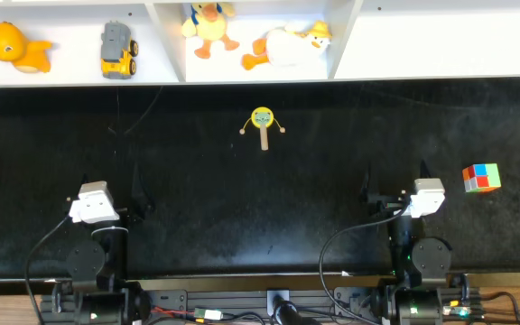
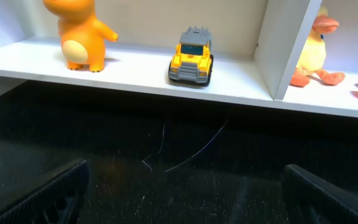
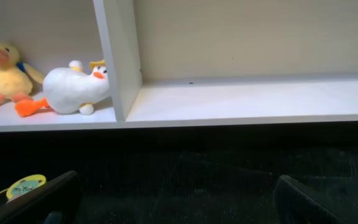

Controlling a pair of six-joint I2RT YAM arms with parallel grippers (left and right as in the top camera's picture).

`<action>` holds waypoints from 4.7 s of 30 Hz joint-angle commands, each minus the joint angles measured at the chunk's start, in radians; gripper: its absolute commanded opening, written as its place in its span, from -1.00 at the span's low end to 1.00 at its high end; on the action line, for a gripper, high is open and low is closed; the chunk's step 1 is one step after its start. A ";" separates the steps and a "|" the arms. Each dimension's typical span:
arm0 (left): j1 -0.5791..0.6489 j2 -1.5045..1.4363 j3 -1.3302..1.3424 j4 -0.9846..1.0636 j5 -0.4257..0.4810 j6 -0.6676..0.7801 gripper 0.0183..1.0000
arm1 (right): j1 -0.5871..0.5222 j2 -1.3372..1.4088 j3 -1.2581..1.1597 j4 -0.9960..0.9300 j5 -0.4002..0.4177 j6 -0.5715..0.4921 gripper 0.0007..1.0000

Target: Store Toys

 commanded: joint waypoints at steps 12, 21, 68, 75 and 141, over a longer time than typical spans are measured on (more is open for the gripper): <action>-0.007 -0.009 -0.003 0.001 -0.005 0.019 1.00 | 0.096 0.077 0.077 -0.077 0.198 0.035 0.99; -0.007 -0.009 -0.003 0.001 -0.005 0.019 1.00 | 0.558 0.425 0.471 -0.393 0.741 0.280 0.99; -0.007 -0.009 -0.003 0.001 -0.005 0.019 1.00 | 0.763 1.747 1.236 -0.640 0.349 0.687 0.99; -0.007 -0.009 -0.003 0.001 -0.005 0.019 1.00 | 0.755 1.831 1.236 -0.562 0.365 0.650 1.00; -0.007 -0.009 -0.003 0.001 -0.005 0.019 1.00 | 0.695 1.734 1.173 -0.680 0.254 0.492 -0.91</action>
